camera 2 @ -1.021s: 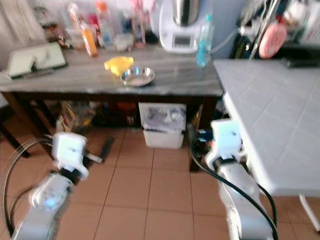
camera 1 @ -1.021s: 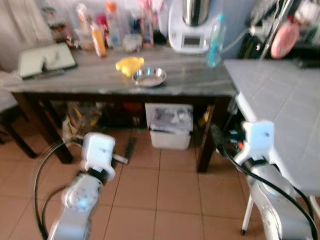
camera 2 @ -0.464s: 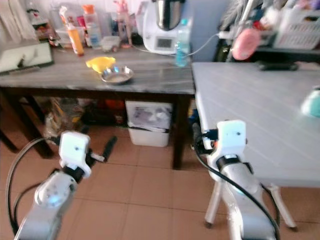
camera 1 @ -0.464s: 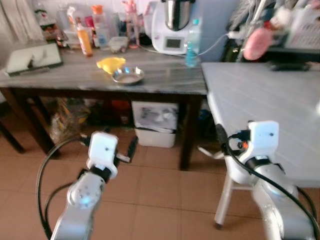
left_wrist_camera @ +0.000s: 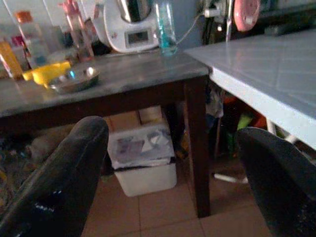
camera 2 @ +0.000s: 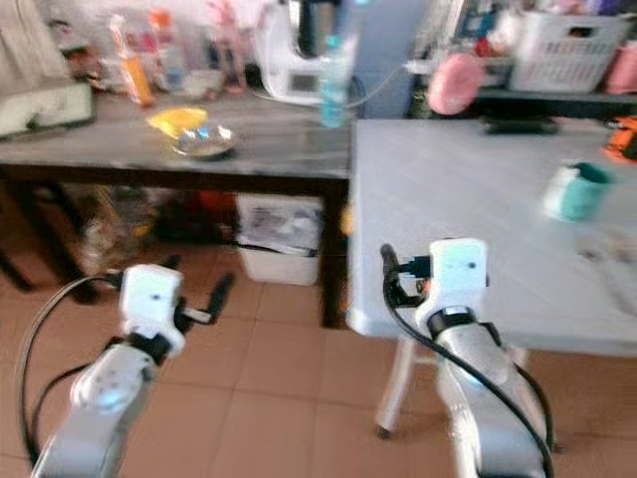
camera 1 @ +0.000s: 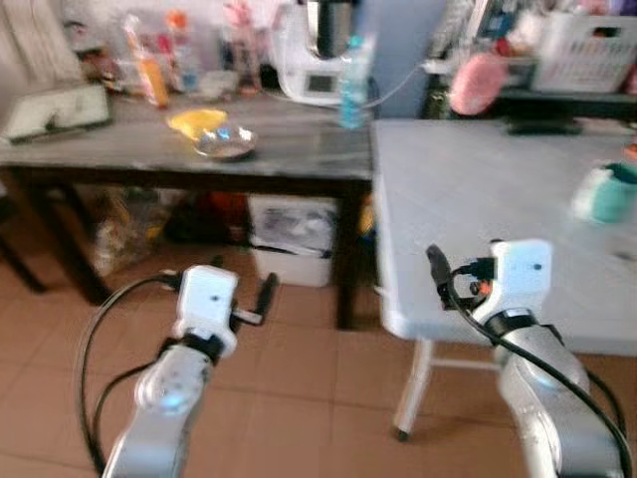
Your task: Setting the table
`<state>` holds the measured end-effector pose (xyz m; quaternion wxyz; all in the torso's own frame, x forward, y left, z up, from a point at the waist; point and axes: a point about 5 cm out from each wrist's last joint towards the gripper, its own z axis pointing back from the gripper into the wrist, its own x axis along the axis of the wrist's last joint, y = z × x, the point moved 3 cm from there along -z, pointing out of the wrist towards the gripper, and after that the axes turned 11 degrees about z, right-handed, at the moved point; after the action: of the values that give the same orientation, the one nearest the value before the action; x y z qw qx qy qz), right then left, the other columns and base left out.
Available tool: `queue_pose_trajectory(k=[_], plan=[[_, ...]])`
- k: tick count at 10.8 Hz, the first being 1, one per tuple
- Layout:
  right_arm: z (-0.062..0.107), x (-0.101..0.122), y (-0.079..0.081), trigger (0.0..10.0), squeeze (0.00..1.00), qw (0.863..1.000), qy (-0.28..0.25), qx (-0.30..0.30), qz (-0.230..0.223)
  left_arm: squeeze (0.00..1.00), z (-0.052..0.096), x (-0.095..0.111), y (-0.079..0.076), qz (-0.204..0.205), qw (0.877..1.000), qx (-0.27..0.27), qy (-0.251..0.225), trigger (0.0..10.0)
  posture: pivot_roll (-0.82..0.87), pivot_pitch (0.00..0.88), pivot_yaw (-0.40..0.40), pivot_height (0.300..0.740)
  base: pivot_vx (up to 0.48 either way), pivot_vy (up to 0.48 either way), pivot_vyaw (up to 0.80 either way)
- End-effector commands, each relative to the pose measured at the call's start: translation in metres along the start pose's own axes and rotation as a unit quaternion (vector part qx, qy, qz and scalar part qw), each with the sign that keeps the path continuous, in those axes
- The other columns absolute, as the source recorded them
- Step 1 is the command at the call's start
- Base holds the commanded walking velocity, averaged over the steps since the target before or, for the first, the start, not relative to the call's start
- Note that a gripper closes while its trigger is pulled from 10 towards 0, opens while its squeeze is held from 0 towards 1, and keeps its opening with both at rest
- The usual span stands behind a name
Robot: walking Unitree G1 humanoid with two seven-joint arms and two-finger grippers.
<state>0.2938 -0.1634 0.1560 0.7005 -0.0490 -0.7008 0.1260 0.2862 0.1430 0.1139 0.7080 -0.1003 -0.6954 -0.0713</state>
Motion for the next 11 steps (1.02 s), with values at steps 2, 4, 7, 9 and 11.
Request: queue_pose_trajectory(k=[2, 4, 7, 9, 11], plan=[[-0.0008, 0.0037, -0.0020, 10.0, 0.00, 1.000, -0.005, -0.005, 0.005, 0.00, -0.0028, 0.0035, -0.0009, 0.002, 1.000, -0.007, -0.006, 10.0, 0.01, 0.013, 0.037, 0.740, 0.000, -0.437, -0.21], [-0.0004, 0.0038, -0.0024, 10.0, 0.00, 1.000, -0.006, -0.006, 0.005, 0.00, -0.0032, 0.0038, -0.0015, 0.001, 1.000, -0.010, -0.007, 10.0, 0.01, 0.013, 0.039, 0.740, 0.000, -0.480, 0.00], [-0.0015, 0.0048, -0.0022, 10.0, 0.00, 1.000, -0.007, -0.007, 0.006, 0.00, -0.0036, 0.0039, -0.0014, 0.000, 1.000, -0.010, -0.007, 10.0, 0.01, 0.014, 0.037, 0.740, 0.000, -0.480, 0.00], [-0.0039, 0.0058, -0.0055, 10.0, 0.00, 1.000, -0.009, -0.014, 0.012, 0.00, -0.0043, 0.0040, -0.0021, 0.000, 1.000, -0.011, -0.008, 10.0, 0.01, 0.009, 0.037, 0.740, 0.000, -0.480, 0.00], [-0.0051, 0.0063, -0.0054, 10.0, 0.00, 1.000, -0.010, -0.016, 0.013, 0.00, -0.0059, 0.0043, -0.0027, -0.001, 1.000, -0.014, -0.009, 10.0, 0.01, 0.004, 0.036, 0.740, 0.000, -0.480, 0.00]])
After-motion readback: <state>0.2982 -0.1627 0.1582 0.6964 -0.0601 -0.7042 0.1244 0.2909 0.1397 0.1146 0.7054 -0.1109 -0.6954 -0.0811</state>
